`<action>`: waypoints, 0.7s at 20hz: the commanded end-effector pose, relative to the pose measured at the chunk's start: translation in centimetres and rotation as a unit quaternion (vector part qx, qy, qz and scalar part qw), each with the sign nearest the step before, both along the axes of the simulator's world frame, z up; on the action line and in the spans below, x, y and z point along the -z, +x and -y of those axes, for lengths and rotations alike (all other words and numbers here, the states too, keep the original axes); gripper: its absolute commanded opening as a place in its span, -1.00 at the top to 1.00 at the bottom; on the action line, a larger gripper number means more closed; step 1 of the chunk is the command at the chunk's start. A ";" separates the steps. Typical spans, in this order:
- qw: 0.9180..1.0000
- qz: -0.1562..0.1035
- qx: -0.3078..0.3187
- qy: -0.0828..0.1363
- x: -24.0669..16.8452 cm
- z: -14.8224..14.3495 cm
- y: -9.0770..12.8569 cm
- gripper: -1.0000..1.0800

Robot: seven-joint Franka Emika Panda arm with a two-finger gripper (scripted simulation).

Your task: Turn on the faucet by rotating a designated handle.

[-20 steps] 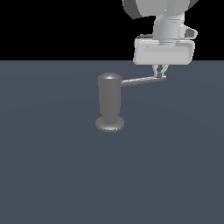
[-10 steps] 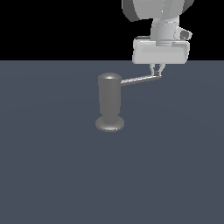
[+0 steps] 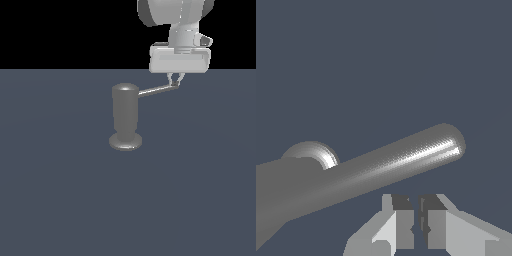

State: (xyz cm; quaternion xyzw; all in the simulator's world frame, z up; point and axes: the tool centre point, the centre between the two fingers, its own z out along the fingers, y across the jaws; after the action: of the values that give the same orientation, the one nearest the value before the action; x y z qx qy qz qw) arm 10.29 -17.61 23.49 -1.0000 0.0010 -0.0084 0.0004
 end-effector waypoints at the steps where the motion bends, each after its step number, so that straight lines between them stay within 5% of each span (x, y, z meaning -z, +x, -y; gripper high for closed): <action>1: 1.000 -0.003 -0.001 0.001 0.9 -0.3 0.7 1.00; 14: 1.000 -0.005 0.003 0.000 1.1 -0.4 3.6 1.00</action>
State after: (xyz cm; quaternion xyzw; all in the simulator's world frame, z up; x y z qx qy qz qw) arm 13.59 -16.89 23.48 -1.0000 0.0002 -0.0072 0.0016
